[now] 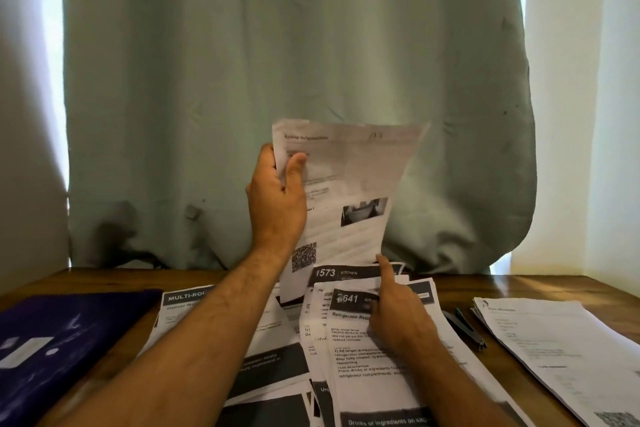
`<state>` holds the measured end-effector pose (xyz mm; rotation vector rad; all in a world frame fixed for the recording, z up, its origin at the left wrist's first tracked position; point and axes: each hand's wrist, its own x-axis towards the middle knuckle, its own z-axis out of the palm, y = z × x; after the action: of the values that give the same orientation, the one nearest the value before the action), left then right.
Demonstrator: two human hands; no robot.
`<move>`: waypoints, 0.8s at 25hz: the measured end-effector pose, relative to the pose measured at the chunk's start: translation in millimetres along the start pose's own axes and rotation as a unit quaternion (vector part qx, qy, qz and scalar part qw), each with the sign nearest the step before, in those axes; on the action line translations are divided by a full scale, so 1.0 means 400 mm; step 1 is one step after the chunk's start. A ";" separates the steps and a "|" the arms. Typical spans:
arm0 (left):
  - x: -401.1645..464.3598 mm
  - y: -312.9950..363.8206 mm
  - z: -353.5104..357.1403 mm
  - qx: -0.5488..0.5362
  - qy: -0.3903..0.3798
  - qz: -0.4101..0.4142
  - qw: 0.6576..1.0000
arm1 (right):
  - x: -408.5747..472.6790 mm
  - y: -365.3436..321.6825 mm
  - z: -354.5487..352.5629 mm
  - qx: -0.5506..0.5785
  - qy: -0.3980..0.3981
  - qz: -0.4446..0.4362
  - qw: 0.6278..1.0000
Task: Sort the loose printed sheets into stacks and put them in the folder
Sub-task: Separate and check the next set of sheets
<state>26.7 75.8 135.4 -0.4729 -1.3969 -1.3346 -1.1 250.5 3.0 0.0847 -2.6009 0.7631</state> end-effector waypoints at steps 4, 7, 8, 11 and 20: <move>0.040 0.013 -0.018 -0.045 0.062 -0.033 0.997 | 0.002 -0.006 -0.031 -0.002 0.099 -0.070 0.993; 0.044 -0.028 -0.037 -0.057 0.101 -0.137 0.984 | -0.003 -0.010 -0.068 0.060 0.184 -0.127 0.973; 0.042 -0.044 -0.044 -0.063 0.114 -0.174 0.976 | -0.004 -0.014 -0.079 0.093 0.209 -0.144 0.963; 0.058 -0.055 -0.075 -0.104 0.167 -0.205 0.959 | -0.007 -0.034 -0.097 0.146 0.274 -0.189 0.932; 0.120 0.037 -0.066 -0.074 0.059 -0.096 0.991 | 0.001 -0.174 -0.175 0.147 0.327 -0.298 0.885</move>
<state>34.4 38.8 177.5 -0.3570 -1.2757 -1.6043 37.6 228.6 91.3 0.5810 -1.6644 0.7676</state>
